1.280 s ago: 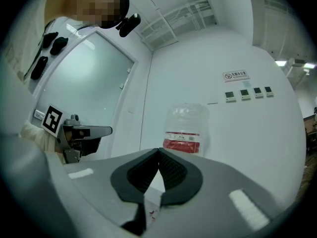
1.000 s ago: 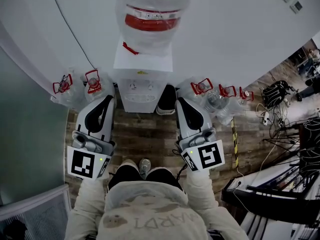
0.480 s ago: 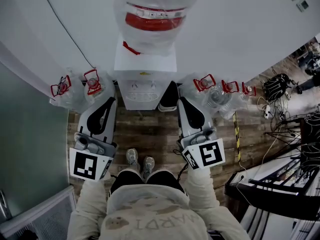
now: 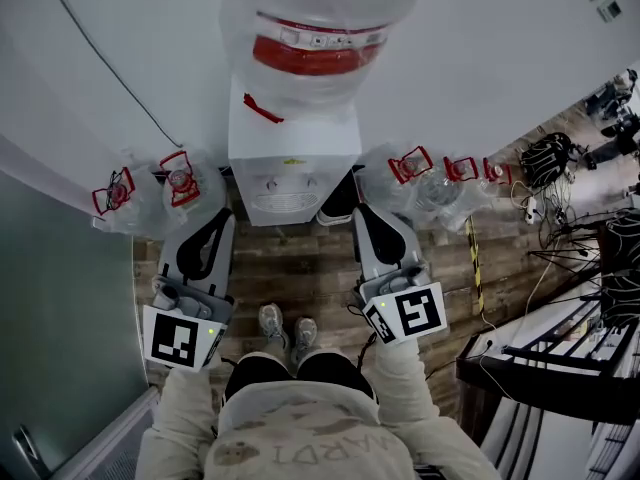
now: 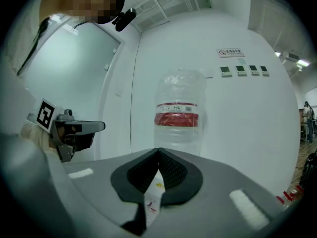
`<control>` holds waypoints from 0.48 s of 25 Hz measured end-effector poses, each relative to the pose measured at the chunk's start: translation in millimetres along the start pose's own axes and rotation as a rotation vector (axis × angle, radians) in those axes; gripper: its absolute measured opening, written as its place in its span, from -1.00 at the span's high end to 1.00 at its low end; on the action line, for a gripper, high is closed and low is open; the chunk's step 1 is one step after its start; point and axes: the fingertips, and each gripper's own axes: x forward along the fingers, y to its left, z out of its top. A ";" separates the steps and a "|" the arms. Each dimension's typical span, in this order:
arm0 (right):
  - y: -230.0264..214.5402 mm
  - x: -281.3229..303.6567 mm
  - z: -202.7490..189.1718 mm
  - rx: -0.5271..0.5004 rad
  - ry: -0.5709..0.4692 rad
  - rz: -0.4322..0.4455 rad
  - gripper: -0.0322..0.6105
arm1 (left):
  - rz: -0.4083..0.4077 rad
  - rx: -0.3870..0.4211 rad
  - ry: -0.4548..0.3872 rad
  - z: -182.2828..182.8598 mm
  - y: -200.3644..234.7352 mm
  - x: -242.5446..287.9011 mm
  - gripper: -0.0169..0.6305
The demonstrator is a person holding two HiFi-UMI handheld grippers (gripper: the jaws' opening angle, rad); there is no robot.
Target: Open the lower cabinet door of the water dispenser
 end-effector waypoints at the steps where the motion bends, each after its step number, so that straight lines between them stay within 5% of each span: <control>1: -0.3 3.7 -4.9 0.005 0.006 -0.004 0.88 | -0.007 -0.004 -0.002 -3.1 2.6 1.8 0.94; 8: -0.1 24.1 -38.0 0.032 0.048 -0.012 0.87 | 0.007 -0.065 0.067 -40.0 19.1 6.2 0.94; 12: -8.5 34.1 -57.8 0.032 0.061 -0.016 0.88 | -0.019 -0.054 0.036 -53.1 19.1 13.2 0.94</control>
